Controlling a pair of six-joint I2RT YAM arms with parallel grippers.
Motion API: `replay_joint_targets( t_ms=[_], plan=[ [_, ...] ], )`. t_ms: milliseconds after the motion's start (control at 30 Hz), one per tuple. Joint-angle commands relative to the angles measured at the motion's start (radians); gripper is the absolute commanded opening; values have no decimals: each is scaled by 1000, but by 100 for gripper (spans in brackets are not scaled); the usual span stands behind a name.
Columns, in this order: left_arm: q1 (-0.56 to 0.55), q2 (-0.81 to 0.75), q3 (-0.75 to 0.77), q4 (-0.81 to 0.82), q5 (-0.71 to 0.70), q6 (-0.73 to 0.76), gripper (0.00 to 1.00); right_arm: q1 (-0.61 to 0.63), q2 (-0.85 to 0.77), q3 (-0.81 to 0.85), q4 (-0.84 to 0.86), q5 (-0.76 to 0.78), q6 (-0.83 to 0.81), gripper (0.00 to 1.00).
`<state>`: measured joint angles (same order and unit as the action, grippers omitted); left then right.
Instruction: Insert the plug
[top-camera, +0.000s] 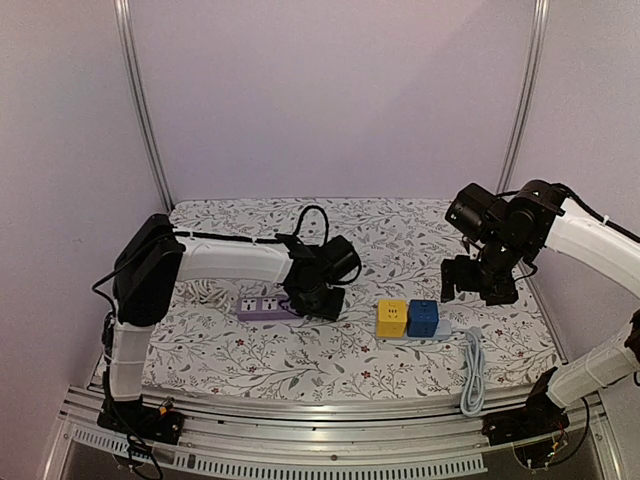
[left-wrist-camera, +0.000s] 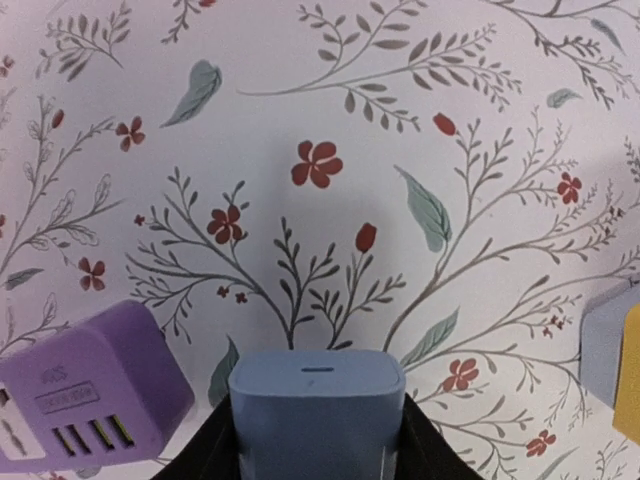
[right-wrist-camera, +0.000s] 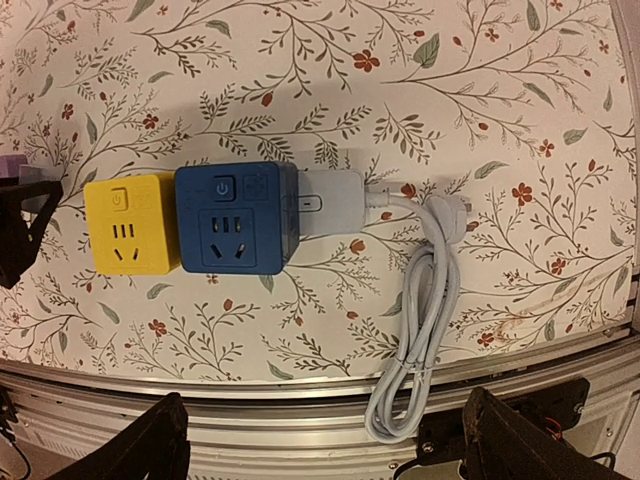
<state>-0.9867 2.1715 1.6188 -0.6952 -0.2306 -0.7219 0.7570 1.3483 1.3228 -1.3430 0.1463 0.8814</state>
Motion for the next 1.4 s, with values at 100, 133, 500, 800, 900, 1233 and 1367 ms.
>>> replay_joint_targets(
  t_ms=[100,133,500,800,900,1233,1367],
  plan=[
    [2,-260,-181,132,162,239,0,-1,-58,22,-56,39,21,94],
    [1,-292,-216,167,184,261,0,-2,-58,26,-53,39,19,94],
    [17,-423,-224,252,330,306,0,-2,-51,47,5,-19,24,94],
    [14,-419,-138,351,499,404,0,-3,-58,48,69,-126,17,94],
    [6,-449,-180,484,532,489,0,-7,-66,60,101,-190,35,94],
    [1,-479,-205,618,703,790,0,-21,-55,117,198,-390,101,93],
    [1,-464,-186,595,799,911,0,-21,-53,94,284,-498,151,93]
  ],
)
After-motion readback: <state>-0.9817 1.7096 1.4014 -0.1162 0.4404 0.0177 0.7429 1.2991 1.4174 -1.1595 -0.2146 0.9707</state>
